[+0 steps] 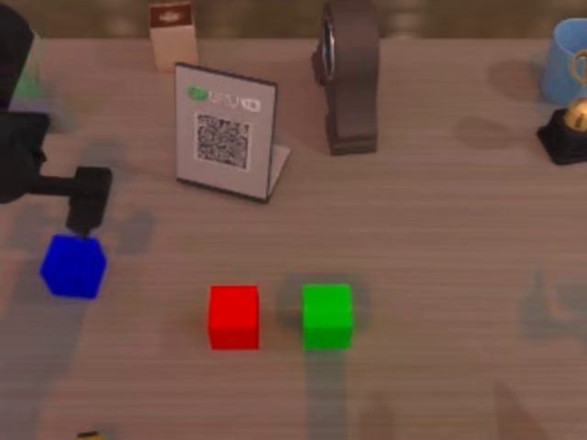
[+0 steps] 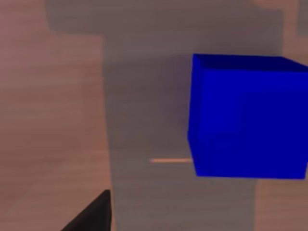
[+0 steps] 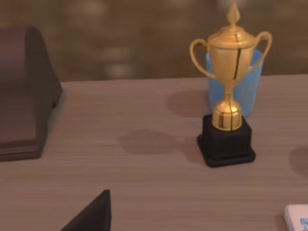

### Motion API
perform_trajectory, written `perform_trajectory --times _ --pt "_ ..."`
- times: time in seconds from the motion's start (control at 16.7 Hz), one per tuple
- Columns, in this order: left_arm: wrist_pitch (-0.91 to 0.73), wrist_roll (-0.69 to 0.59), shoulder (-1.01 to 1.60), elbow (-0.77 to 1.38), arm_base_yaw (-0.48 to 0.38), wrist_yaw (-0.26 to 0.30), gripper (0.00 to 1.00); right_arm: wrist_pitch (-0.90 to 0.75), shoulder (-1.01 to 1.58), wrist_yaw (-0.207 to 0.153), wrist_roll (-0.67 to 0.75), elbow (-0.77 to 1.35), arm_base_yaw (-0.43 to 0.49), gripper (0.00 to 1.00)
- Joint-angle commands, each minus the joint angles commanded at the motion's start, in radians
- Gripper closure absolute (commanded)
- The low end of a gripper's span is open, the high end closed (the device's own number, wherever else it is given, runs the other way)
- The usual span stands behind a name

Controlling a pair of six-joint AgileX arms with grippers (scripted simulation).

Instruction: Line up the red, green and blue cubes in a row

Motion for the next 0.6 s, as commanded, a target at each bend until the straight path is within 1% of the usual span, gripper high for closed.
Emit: perform_trajectory --times 0.24,0.6 --pt "-0.069 0.0 0.127 0.104 -0.006 0.002 0.0 0.107 -0.172 -0.019 -0.057 -0.135 -0.058 0.0" --pt "-0.08 0.0 0.151 0.122 -0.002 0.003 0.0 0.123 -0.197 -0.023 -0.066 -0.155 -0.067 0.0"
